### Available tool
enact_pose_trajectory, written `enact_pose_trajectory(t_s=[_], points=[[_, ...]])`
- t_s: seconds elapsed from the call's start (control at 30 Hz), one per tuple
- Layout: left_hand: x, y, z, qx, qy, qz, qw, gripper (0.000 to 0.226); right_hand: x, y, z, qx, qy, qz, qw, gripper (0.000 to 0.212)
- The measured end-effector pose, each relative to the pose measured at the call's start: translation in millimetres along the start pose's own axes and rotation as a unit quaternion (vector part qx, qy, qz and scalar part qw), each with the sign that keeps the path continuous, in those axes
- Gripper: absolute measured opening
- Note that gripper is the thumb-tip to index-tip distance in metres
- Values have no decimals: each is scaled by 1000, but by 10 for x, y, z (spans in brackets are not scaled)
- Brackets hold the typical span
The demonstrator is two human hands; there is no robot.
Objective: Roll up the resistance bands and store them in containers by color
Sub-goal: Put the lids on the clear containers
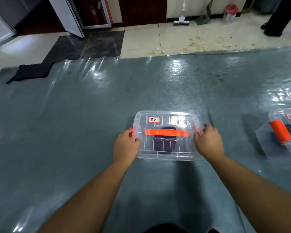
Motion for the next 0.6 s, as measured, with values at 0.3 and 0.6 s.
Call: enact_pose_trajectory(t_s=[0.3, 0.6], points=[[-24, -75, -75, -17, -19, 17, 1000, 25, -144, -12, -69, -48, -34, -14, 998, 18], [-105, -178, -98, 15, -13, 46, 999, 9, -121, 37, -63, -76, -53, -50, 994, 30]])
Point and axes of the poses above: each hand's wrist, its own x-axis away from the middle knuckle, its own z-axis out of the back of the hand, y = z × x, the point moved 8 cm from there along -x, towards the middle knuckle, and after that the axes turned 7 degrees about -x, right-handed, at the moved point
